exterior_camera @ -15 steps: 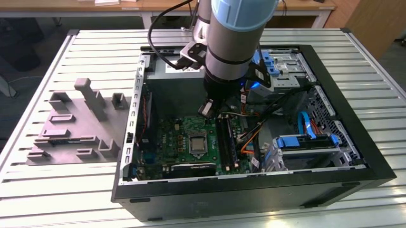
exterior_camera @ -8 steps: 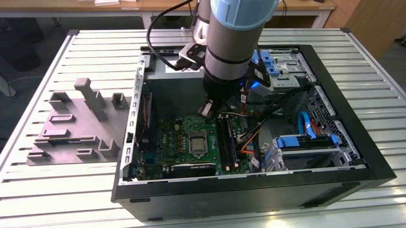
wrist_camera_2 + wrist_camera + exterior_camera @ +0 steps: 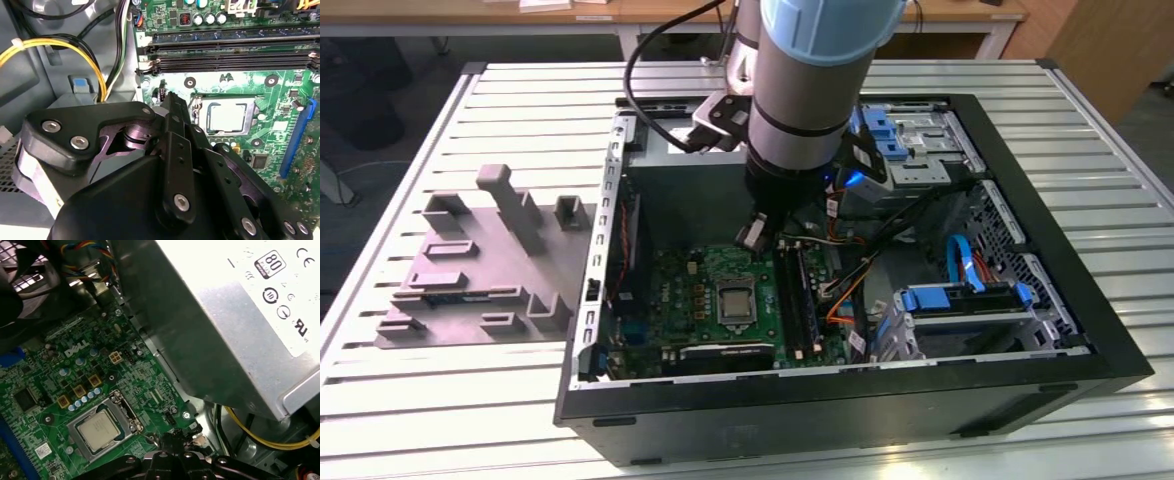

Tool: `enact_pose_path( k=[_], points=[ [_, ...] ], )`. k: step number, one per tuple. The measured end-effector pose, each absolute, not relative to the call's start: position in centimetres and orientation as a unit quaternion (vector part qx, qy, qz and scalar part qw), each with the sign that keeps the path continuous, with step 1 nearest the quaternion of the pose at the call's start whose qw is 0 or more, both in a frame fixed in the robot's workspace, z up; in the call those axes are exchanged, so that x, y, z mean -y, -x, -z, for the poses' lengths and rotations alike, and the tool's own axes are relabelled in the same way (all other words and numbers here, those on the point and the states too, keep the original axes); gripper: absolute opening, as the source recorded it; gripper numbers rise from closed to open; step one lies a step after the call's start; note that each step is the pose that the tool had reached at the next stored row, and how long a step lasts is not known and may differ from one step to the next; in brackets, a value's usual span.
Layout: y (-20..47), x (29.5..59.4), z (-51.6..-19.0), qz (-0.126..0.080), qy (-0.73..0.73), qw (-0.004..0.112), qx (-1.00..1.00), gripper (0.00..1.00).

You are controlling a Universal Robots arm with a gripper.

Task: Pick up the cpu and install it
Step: 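Install the first cpu locking lever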

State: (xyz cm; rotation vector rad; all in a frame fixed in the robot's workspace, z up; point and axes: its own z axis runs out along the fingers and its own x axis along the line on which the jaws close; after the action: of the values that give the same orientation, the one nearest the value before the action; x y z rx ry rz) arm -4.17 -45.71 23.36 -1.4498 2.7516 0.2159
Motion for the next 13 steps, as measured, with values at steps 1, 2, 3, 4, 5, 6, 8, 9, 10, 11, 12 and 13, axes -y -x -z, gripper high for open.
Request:
enact_pose_path(
  k=[1, 2, 3, 4, 5, 6, 8, 9, 10, 11, 12, 13],
  points=[
    [4.19, 45.76, -23.36, -0.069, 0.466, 0.012, -0.882, 0.11],
    [4.19, 45.84, -23.36, -0.069, 0.467, 0.012, -0.881, 0.11],
    [4.2, 45.94, -23.36, -0.069, 0.468, 0.011, -0.881, 0.11],
    [4.21, 46.04, -23.36, -0.069, 0.47, 0.011, -0.88, 0.11],
    [4.21, 46.13, -23.36, -0.069, 0.471, 0.011, -0.88, 0.11],
    [4.22, 46.21, -23.36, -0.069, 0.472, 0.011, -0.879, 0.11],
    [4.22, 46.37, -23.36, -0.069, 0.474, 0.011, -0.878, 0.11],
    [4.23, 46.44, -23.36, -0.069, 0.475, 0.011, -0.877, 0.11],
    [4.23, 46.5, -23.36, -0.069, 0.477, 0.011, -0.876, 0.11],
    [4.24, 46.54, -23.36, -0.068, 0.478, 0.01, -0.876, 0.11],
    [4.25, 46.56, -23.36, -0.068, 0.479, 0.01, -0.875, 0.11],
    [4.26, 46.59, -23.36, -0.068, 0.481, 0.01, -0.874, 0.11]
  ],
)
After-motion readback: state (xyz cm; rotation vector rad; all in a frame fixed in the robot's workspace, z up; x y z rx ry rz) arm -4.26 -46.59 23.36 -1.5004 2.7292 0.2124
